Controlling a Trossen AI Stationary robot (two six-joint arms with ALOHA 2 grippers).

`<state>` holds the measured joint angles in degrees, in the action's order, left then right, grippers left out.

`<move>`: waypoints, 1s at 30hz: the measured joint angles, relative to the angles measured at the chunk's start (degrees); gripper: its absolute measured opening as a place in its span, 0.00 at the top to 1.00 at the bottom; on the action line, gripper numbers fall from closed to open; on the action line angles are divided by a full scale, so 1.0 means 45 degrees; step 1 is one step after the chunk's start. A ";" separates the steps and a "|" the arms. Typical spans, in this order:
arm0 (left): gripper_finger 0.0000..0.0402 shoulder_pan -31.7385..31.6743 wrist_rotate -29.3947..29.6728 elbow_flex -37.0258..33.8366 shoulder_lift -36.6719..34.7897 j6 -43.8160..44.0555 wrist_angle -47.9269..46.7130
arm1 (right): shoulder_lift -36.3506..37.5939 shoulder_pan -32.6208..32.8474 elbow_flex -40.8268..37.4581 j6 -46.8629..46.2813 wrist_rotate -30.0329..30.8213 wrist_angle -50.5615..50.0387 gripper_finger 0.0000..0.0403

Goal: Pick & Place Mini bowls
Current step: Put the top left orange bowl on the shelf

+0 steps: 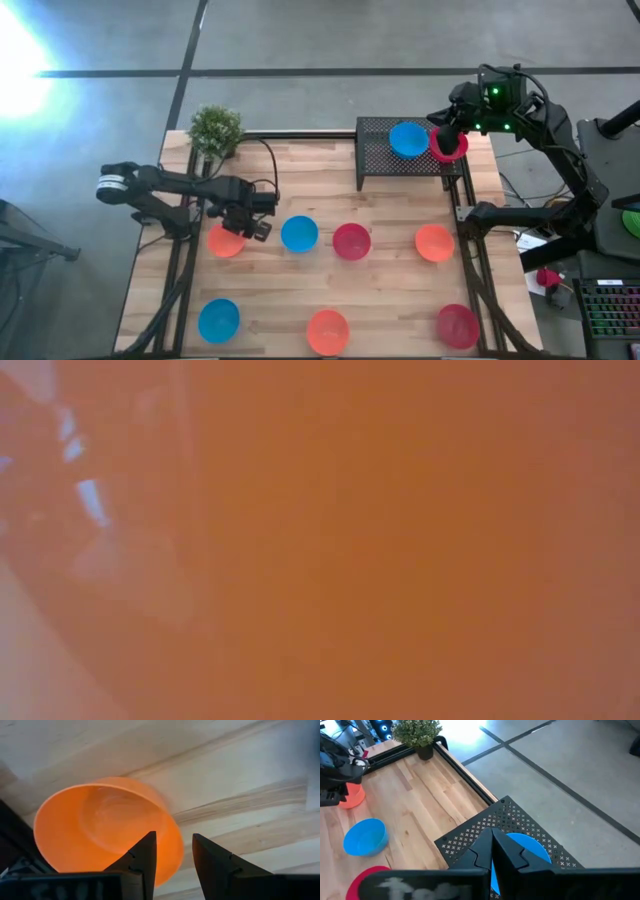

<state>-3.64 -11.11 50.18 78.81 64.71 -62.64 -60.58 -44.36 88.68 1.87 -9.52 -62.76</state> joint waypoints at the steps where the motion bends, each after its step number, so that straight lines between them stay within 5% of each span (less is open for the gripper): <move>1: 0.70 0.0023 0.0000 -0.0022 0.0000 0.0000 0.0036 | 0.0000 0.0000 0.0000 0.0000 0.0005 -0.0004 0.98; 30: 0.70 0.0434 0.0762 -0.1416 0.0000 -0.0239 0.1592 | 0.0000 -0.0004 -0.0165 -0.0427 0.0005 -0.0009 0.98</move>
<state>-1.68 -7.69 43.81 78.81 63.63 -55.48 -60.58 -44.38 87.94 -0.05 -9.50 -62.80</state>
